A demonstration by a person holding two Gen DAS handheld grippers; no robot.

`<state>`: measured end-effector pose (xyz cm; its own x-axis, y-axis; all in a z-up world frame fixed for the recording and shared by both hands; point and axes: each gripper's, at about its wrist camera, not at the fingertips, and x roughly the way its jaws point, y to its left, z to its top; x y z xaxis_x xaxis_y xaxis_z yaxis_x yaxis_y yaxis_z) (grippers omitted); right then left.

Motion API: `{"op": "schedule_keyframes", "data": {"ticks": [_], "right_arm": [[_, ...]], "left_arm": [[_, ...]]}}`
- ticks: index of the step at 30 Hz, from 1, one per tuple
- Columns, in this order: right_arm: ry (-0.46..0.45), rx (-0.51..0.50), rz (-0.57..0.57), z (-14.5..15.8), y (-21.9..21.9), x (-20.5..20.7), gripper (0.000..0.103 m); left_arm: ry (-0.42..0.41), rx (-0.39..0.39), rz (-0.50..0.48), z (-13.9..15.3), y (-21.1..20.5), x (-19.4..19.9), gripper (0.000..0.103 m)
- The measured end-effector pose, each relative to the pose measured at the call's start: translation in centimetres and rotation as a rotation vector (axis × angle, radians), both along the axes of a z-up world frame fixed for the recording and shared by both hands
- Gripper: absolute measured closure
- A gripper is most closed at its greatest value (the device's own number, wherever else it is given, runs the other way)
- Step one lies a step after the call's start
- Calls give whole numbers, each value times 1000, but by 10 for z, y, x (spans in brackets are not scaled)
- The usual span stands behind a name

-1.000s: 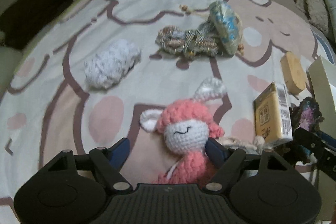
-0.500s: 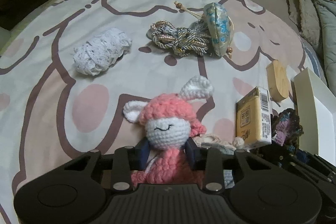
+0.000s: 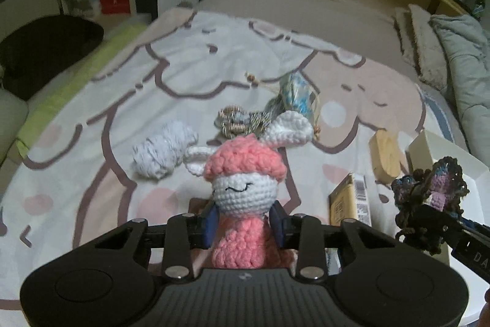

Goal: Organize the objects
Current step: 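Carry the bunny and crochet piece with both grippers over the white box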

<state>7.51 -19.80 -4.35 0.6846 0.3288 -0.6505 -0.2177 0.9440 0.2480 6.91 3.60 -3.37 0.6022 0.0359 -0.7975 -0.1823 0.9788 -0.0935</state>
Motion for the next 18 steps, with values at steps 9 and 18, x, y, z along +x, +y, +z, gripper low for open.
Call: {"op": "schedule_keyframes", "data": {"ticks": [9, 18], "right_arm": [[-4, -20, -2, 10, -3, -16, 71], [-59, -19, -24, 31, -15, -20, 71]], "left_arm": [[-42, 16, -34, 17, -4, -14, 66], [-93, 15, -65, 36, -19, -18, 66]]}}
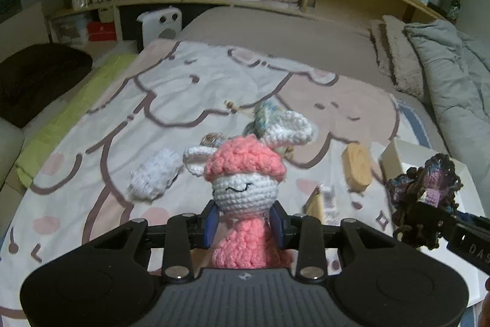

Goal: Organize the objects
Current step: 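Carry the bunny and crochet piece with both grippers over the white box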

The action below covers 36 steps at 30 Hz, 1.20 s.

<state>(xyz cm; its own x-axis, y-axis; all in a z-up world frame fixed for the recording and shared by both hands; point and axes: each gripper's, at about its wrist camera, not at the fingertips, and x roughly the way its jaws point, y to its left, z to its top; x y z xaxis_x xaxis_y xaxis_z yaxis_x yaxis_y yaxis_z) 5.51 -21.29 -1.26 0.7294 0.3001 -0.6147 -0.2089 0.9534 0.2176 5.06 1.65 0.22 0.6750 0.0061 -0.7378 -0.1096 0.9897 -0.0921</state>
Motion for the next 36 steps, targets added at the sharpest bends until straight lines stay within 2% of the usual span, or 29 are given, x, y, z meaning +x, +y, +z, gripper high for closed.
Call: {"op": "schedule_keyframes", "data": {"ticks": [12, 25, 29, 33, 36], "right_arm": [[-67, -16, -145, 21, -82, 25, 71], [-33, 1, -328, -6, -165, 63, 70], [8, -14, -361, -21, -183, 70, 70], [81, -16, -358, -36, -194, 81, 70], [113, -19, -351, -47, -197, 88, 70]], "left_arm": [[-113, -4, -142, 41, -91, 41, 66], [-126, -71, -343, 35, -203, 97, 66], [-86, -64, -380, 17, -230, 112, 66], [5, -17, -406, -11, -255, 131, 66], [60, -21, -415, -33, -265, 143, 66]]}}
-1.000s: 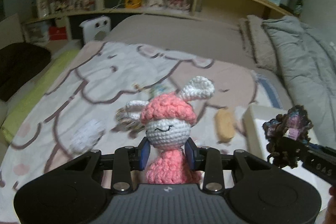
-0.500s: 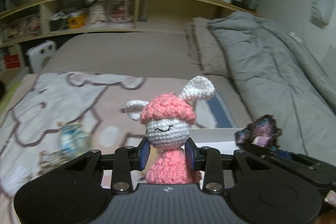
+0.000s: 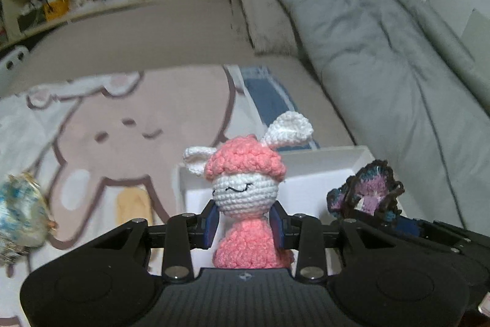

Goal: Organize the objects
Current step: 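Carry the bunny and crochet piece with both grippers over the white box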

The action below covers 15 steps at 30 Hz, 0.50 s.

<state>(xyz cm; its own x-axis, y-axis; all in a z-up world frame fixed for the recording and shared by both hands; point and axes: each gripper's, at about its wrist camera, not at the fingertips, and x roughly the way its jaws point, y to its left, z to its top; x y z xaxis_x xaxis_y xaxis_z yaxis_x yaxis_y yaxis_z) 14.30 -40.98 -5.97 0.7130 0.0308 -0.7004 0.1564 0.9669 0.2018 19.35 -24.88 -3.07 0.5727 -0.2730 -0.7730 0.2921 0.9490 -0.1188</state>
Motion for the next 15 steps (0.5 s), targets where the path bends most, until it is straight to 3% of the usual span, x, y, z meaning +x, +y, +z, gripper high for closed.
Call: {"op": "schedule_keyframes", "data": {"ticks": [7, 9, 11, 15], "right_arm": [[-11, 40, -2, -11, 0, 9, 68], [-11, 37, -46, -13, -3, 10, 59], [6, 22, -68, -14, -8, 9, 46], [28, 4, -90, -10, -16, 6, 46]], "left_arm": [[54, -6, 21, -27, -5, 24, 64], [72, 5, 16, -30, -4, 29, 44], [52, 23, 25, -28, -2, 25, 33], [39, 49, 14, -25, 2, 21, 33]]}}
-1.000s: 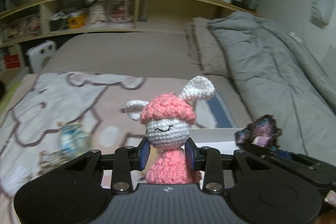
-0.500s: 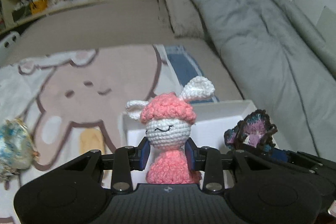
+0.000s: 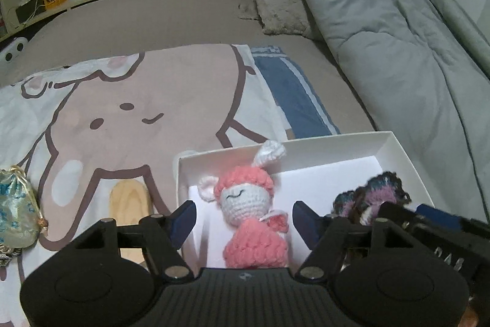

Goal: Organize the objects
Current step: 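Carry the bunny and crochet piece with both grippers over the white box, then open both grippers to release the bunny and crochet piece into the box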

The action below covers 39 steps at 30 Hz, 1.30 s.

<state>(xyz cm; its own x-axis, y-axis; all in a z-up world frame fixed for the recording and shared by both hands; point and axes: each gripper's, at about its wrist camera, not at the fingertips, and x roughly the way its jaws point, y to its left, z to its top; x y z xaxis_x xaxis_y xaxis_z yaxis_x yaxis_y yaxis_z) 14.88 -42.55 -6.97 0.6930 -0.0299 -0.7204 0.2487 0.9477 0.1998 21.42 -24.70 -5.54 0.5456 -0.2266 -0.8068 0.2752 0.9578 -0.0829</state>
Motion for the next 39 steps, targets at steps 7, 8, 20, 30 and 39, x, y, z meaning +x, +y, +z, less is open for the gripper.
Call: {"op": "schedule_keyframes", "data": {"ticks": [7, 8, 20, 30, 39], "right_arm": [[27, -11, -3, 4, -5, -7, 44], [31, -9, -5, 3, -6, -8, 44], [37, -47, 13, 13, 0, -16, 29], [19, -66, 8, 30, 5, -40, 23], [2, -97, 9, 45, 15, -63, 9]], "left_arm": [[15, 18, -12, 1, 0, -10, 33], [18, 21, -15, 1, -1, -11, 33], [18, 23, -14, 11, 10, -23, 33], [0, 6, 16, 30, 26, -51, 32], [-42, 25, 36, 45, 46, -81, 13]]}}
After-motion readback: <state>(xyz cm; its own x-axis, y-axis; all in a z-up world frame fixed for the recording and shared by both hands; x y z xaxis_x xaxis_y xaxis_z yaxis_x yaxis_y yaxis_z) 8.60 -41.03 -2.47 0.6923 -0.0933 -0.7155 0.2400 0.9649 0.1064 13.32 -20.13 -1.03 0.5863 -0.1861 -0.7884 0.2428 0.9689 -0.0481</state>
